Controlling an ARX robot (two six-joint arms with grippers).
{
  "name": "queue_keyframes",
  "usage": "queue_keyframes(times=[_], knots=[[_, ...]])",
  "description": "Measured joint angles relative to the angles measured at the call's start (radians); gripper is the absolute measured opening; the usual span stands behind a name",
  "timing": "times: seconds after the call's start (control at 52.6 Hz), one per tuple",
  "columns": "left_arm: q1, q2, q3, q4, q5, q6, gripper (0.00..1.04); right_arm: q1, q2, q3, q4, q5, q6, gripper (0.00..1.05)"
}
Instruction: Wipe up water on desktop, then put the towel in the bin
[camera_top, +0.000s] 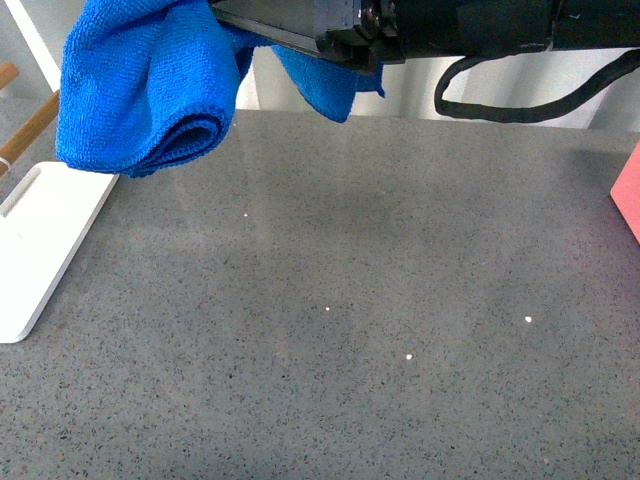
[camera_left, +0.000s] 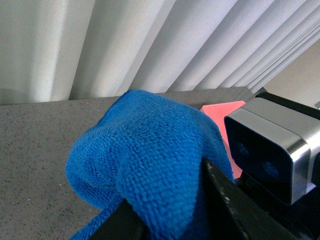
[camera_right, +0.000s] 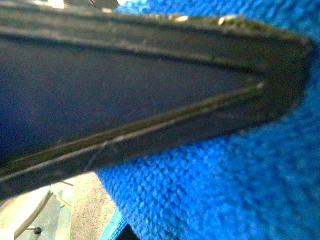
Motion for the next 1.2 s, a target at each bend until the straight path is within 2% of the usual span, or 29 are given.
queue_keyframes(times=[0.095, 0.361, 0.57, 0.608, 0.665, 0.722, 0.76, 0.836, 1.045, 1.197], knots=[[0.000, 0.000, 0.000, 0.000, 0.002, 0.000, 0.45, -0.001, -0.018, -0.002, -0.025, 0.015, -0.005, 0.06], [0.000, 0.000, 0.000, 0.000, 0.001, 0.000, 0.98, -0.013, -0.031, -0.020, -0.083, 0.045, -0.039, 0.06], [-0.002, 0.000, -0.002, 0.005, -0.022, 0.014, 0.98, -0.015, -0.035, -0.036, -0.090, 0.056, -0.052, 0.06], [-0.022, -0.004, -0.036, 0.100, -0.198, 0.061, 0.91, -0.016, -0.037, -0.037, -0.091, 0.058, -0.054, 0.06], [-0.028, -0.017, -0.090, 0.211, -0.389, 0.128, 0.84, -0.016, -0.037, -0.037, -0.095, 0.059, -0.057, 0.06], [-0.019, -0.068, -0.201, 0.338, -0.624, 0.227, 0.71, -0.016, -0.037, -0.039, -0.096, 0.058, -0.059, 0.06], [-0.003, -0.103, -0.258, 0.373, -0.697, 0.256, 0.64, -0.016, -0.039, -0.040, -0.097, 0.059, -0.060, 0.06], [0.040, -0.181, -0.363, 0.414, -0.707, 0.288, 0.48, -0.023, -0.047, -0.043, -0.097, 0.064, -0.059, 0.06], [0.116, -0.340, -0.582, 0.449, -0.623, 0.315, 0.03, -0.023, -0.071, -0.075, -0.094, 0.067, -0.061, 0.06], [0.153, -0.422, -0.662, 0.451, -0.594, 0.321, 0.03, -0.031, -0.082, -0.077, -0.094, 0.070, -0.061, 0.06]])
